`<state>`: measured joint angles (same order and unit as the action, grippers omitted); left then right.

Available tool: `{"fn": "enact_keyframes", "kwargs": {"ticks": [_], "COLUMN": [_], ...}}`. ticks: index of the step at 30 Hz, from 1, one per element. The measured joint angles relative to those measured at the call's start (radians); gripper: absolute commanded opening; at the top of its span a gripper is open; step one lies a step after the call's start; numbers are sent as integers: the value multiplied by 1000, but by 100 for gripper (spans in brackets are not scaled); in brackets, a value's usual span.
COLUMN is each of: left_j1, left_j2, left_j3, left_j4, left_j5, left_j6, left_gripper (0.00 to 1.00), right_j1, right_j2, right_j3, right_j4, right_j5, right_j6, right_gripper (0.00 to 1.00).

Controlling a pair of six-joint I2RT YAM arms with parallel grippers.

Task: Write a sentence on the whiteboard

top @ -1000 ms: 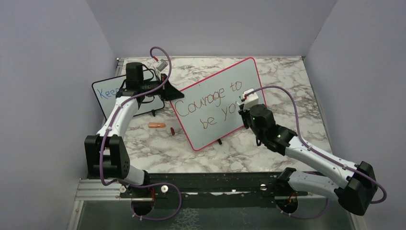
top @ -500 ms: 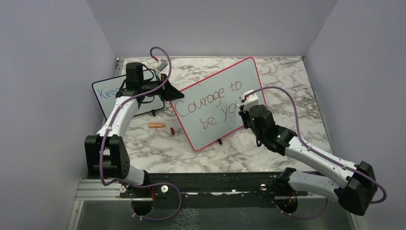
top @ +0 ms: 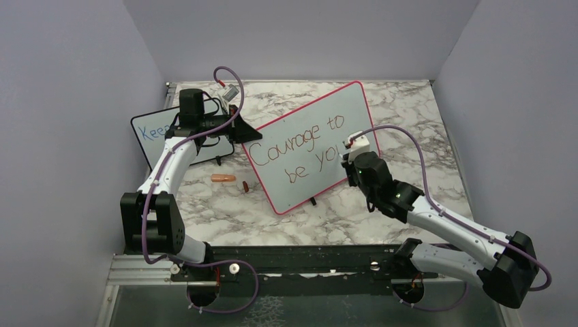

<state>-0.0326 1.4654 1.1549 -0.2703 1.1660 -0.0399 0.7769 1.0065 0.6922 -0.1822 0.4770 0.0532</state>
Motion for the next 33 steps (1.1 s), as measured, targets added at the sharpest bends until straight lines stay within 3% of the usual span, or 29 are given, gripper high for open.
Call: {"fn": "enact_keyframes", "kwargs": {"ticks": [33], "left_j1": [0], "left_j2": [0], "left_j3": [0], "left_j4": [0], "left_j5": [0], "left_j6": [0], "left_gripper": [0], "right_j1": [0], "right_j2": [6], "right_j3": [-1], "right_j4": [13], "right_j5": [79], "right_j6": [-12], "right_gripper": [1]}}
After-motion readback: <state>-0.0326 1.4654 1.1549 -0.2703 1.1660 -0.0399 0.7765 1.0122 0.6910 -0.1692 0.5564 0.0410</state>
